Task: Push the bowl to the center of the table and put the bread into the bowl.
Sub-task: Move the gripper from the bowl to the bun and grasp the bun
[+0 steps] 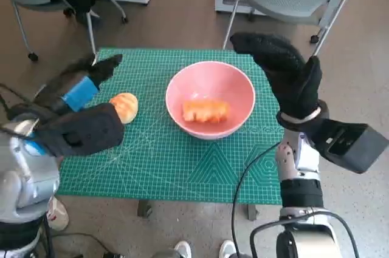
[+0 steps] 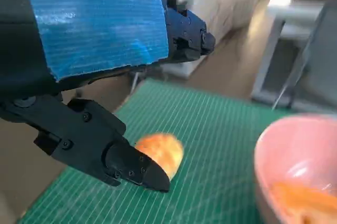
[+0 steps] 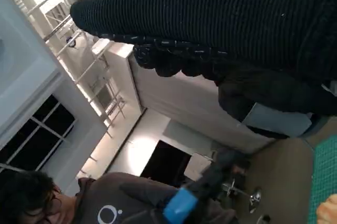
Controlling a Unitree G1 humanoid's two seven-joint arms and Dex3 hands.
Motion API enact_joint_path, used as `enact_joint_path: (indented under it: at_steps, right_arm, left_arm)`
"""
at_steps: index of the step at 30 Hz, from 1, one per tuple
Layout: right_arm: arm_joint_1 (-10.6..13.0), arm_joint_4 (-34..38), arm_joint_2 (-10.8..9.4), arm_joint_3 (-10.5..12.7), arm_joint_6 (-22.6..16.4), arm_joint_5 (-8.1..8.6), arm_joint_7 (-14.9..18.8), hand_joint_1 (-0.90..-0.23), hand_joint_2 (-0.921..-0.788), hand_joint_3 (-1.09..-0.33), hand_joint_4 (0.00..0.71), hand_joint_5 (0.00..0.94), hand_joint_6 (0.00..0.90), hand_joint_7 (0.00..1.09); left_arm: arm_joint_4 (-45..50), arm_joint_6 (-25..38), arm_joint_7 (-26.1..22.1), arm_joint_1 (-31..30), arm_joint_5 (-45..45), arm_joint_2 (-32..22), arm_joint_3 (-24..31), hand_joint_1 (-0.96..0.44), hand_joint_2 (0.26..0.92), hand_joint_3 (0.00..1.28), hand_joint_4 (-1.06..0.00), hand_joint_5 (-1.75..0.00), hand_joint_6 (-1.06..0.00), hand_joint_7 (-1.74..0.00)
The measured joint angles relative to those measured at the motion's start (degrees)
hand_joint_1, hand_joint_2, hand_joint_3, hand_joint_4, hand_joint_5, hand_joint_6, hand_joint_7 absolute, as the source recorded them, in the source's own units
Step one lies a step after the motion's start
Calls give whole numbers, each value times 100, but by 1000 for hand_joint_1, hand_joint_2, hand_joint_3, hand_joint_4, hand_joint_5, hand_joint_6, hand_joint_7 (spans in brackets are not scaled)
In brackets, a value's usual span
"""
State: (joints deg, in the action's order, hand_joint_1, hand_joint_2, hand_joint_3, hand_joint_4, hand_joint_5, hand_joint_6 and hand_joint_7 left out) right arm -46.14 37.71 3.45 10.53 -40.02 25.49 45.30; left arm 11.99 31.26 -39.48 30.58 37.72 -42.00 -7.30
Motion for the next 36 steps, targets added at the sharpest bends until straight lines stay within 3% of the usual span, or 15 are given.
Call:
enact_joint_path:
  at_steps: [16,36]
  right_arm:
    - [-1,14,105,52,18,7,11,-705,-921,-824,27,6,-1,220]
    - [-4,33,235,75,21,35,141,-706,-921,-821,11,0,-1,231]
  left_arm:
    - [-2140,-59,-113,995,369,119,-1021,-311,708,0,1,1,-131,0]
    - [-5300,-803,539,2181,528,796,-1852,-357,697,5,1,1,-121,0]
